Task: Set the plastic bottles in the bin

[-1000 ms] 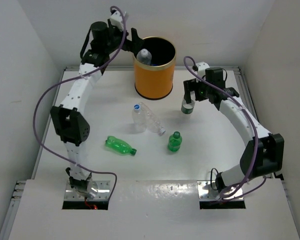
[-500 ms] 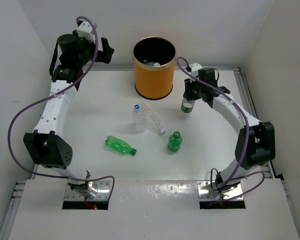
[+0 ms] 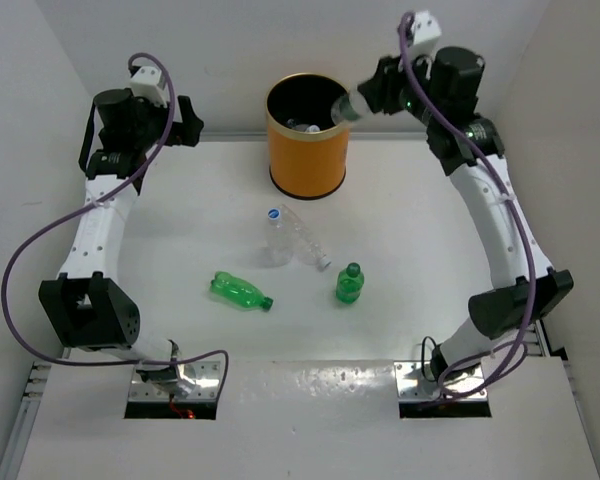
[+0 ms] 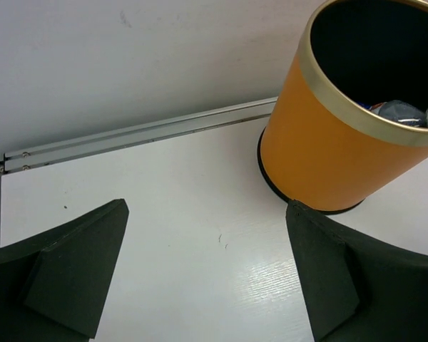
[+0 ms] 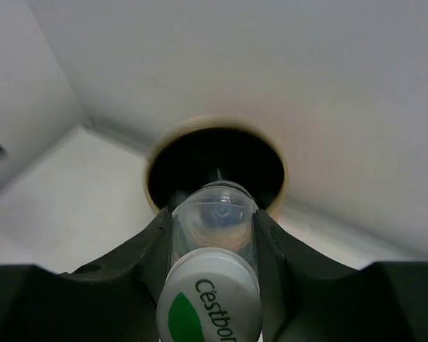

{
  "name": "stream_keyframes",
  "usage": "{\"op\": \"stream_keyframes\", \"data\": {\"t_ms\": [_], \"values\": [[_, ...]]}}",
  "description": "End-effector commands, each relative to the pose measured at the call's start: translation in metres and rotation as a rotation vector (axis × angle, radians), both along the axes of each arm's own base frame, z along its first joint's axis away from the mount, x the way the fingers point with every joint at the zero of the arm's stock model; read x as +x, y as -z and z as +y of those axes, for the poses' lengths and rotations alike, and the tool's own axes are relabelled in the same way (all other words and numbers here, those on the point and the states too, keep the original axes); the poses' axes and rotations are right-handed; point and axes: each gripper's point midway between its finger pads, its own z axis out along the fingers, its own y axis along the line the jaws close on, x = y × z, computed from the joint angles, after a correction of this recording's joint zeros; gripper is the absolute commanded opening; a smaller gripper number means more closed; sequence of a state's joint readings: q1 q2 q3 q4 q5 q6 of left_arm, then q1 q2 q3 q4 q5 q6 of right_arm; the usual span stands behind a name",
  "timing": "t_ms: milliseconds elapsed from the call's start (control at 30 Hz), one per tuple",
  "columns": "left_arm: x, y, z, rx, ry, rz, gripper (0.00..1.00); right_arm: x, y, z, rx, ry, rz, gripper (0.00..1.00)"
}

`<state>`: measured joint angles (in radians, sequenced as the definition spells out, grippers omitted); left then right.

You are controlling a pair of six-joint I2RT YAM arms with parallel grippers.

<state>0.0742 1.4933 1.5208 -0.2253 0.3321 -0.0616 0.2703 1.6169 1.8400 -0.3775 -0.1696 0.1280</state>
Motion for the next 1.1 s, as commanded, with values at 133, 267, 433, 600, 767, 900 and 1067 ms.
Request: {"op": "stream_keyframes", "data": {"t_ms": [133,267,433,600,767,900,1067], "values": [[-0.010,-0.015,-0.003,-0.024,0.024,-0.027,0.99,0.037,-0.100,0.057,0.067,-0.032,-0.371,0.00],[-0.016,-0.006,-0.016,-0.044,0.098,0.021,0.99,0.088,-0.063,0.062,0.045,0.030,-0.344,0.00],[-0.037,0.013,-0.041,-0.026,0.276,0.053,0.99,0.126,-0.029,0.062,0.050,0.068,-0.344,0.00],[-0.071,0.033,-0.076,0.058,0.456,0.057,0.99,0.146,0.019,0.070,0.042,0.056,-0.247,0.46],[-0.112,0.064,-0.126,0.192,0.673,0.071,0.99,0.124,0.010,0.067,0.094,0.037,-0.170,1.00],[-0.136,0.094,-0.149,0.271,0.791,0.063,0.99,0.079,-0.022,0.062,0.190,-0.025,-0.104,1.00],[-0.144,0.105,-0.168,0.306,0.854,-0.011,0.99,0.016,-0.018,0.044,0.140,-0.074,-0.016,1.00]]}}
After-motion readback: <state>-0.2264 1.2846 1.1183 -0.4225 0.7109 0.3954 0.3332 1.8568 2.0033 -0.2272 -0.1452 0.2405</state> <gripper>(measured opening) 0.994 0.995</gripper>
